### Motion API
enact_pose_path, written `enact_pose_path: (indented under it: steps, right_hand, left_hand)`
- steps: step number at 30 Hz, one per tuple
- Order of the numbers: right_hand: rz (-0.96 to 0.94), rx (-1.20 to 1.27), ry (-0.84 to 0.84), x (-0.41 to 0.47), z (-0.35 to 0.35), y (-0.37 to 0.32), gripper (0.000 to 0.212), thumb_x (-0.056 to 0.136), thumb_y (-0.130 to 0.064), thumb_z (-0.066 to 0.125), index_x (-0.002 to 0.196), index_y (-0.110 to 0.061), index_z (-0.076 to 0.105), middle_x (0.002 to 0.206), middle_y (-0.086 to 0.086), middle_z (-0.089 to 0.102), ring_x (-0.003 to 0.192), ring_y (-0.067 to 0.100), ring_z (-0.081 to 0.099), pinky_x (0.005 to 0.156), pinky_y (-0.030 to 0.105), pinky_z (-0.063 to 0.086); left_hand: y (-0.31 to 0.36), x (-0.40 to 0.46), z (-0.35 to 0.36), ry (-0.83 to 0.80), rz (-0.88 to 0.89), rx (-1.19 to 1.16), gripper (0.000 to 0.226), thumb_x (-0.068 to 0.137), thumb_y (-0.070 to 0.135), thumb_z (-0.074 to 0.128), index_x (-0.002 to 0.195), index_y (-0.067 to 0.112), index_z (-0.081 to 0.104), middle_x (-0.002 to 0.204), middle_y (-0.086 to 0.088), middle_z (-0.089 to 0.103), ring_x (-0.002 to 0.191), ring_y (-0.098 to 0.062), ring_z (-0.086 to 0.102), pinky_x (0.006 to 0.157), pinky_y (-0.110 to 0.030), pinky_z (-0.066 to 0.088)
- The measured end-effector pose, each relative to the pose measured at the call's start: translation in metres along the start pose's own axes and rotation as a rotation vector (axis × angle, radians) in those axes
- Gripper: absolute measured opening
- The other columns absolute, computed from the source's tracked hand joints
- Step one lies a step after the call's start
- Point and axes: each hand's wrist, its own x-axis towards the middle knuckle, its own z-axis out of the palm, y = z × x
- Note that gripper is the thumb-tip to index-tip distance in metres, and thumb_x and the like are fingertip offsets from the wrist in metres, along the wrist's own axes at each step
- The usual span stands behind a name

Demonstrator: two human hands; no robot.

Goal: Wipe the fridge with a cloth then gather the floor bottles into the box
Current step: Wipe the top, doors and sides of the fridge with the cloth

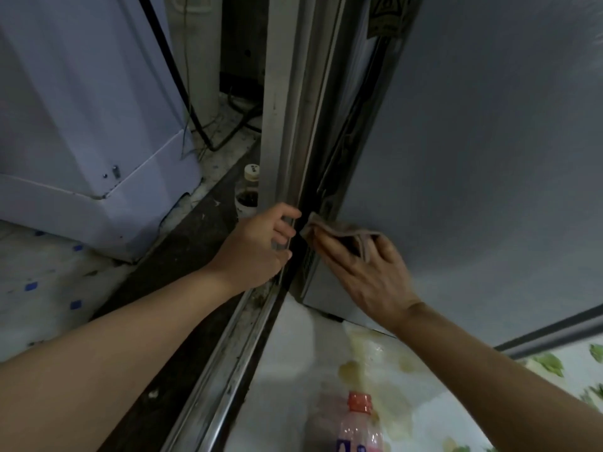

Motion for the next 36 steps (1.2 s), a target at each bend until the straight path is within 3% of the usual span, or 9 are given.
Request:
enact_pose_path:
  steps: [5, 9, 15, 21, 25, 28, 31, 33, 36]
  right_hand:
    - [-0.200, 0.021, -0.328, -0.020, -0.001, -0.019, 0.063, 0.089, -0.001, 0.006, 0.149, -0.018, 0.017, 0.154, -0.002, 0.031, 0.118, 0.023, 0.055, 0.091, 0.034, 0.048]
    - [0.005, 0.065, 0.014, -0.014, -0.026, 0.024, 0.052, 0.095, -0.001, 0.025, 0.130, -0.021, 0.058, 0.140, -0.002, 0.052, 0.094, 0.025, 0.063, 0.076, 0.038, 0.031]
    - [0.254, 0.142, 0.237, -0.040, -0.019, 0.056, 0.039, 0.096, -0.010, 0.040, 0.134, -0.015, 0.047, 0.136, 0.014, 0.036, 0.110, 0.038, 0.040, 0.075, 0.041, 0.027]
    - [-0.128, 0.070, -0.158, -0.110, 0.022, 0.016, 0.075, 0.071, -0.008, 0.073, 0.138, -0.009, 0.040, 0.133, 0.010, 0.054, 0.104, 0.030, 0.058, 0.088, 0.040, 0.043]
    - [0.060, 0.193, 0.069, -0.102, 0.002, 0.040, 0.032, 0.092, -0.005, 0.051, 0.121, -0.011, 0.063, 0.123, 0.015, 0.054, 0.097, 0.031, 0.060, 0.076, 0.038, 0.037]
    - [0.441, 0.445, 0.091, -0.104, -0.025, 0.077, 0.009, 0.097, -0.030, 0.053, 0.101, -0.032, 0.061, 0.098, -0.004, 0.058, 0.087, 0.017, 0.055, 0.069, 0.034, 0.042]
    - [0.687, 0.610, 0.087, -0.116, -0.031, 0.095, 0.016, 0.096, -0.052, 0.045, 0.086, -0.040, 0.050, 0.073, -0.011, 0.057, 0.062, 0.011, 0.053, 0.055, 0.028, 0.042]
    - [0.496, 0.415, 0.145, -0.124, -0.024, 0.088, 0.012, 0.100, -0.027, 0.047, 0.108, -0.026, 0.056, 0.081, 0.004, 0.061, 0.065, 0.021, 0.053, 0.049, 0.031, 0.041]
    - [0.159, 0.264, 0.090, -0.144, -0.001, 0.064, 0.037, 0.092, -0.004, 0.052, 0.129, -0.009, 0.051, 0.095, 0.014, 0.066, 0.071, 0.031, 0.060, 0.053, 0.037, 0.050]
  left_hand:
    - [0.002, 0.002, 0.007, -0.004, 0.004, 0.018, 0.049, 0.081, 0.007, 0.066, 0.120, 0.031, 0.049, 0.100, 0.013, 0.059, 0.092, 0.000, 0.058, 0.071, -0.010, 0.043]
    - [0.008, 0.005, 0.022, 0.001, 0.047, -0.010, 0.051, 0.080, -0.001, 0.062, 0.123, 0.024, 0.050, 0.101, 0.007, 0.059, 0.092, -0.005, 0.058, 0.075, -0.011, 0.044]
    - [0.016, 0.012, 0.052, 0.090, -0.001, -0.060, 0.049, 0.079, 0.009, 0.071, 0.121, 0.018, 0.048, 0.096, 0.004, 0.056, 0.086, -0.011, 0.059, 0.071, -0.017, 0.049]
    - [0.024, 0.013, 0.064, 0.206, -0.038, 0.001, 0.045, 0.078, 0.022, 0.074, 0.112, 0.015, 0.046, 0.090, 0.004, 0.056, 0.078, -0.012, 0.060, 0.066, -0.025, 0.051]
    - [0.030, 0.010, 0.071, 0.260, -0.036, 0.061, 0.047, 0.076, 0.027, 0.075, 0.110, 0.011, 0.046, 0.090, -0.003, 0.061, 0.079, -0.021, 0.063, 0.070, -0.042, 0.056]
    - [0.033, 0.009, 0.075, 0.277, -0.055, 0.099, 0.048, 0.077, 0.029, 0.074, 0.107, 0.009, 0.044, 0.091, -0.014, 0.064, 0.078, -0.029, 0.064, 0.068, -0.049, 0.055]
    - [0.036, 0.009, 0.079, 0.310, -0.059, 0.118, 0.045, 0.079, 0.029, 0.072, 0.107, 0.008, 0.044, 0.093, -0.015, 0.064, 0.082, -0.032, 0.063, 0.069, -0.049, 0.055]
    - [0.039, 0.009, 0.081, 0.326, -0.061, 0.107, 0.043, 0.081, 0.027, 0.070, 0.106, 0.006, 0.043, 0.098, -0.015, 0.064, 0.086, -0.033, 0.064, 0.071, -0.048, 0.055]
    - [0.042, 0.008, 0.083, 0.332, -0.075, 0.101, 0.042, 0.082, 0.027, 0.068, 0.108, 0.005, 0.043, 0.102, -0.015, 0.063, 0.089, -0.033, 0.063, 0.074, -0.049, 0.055]
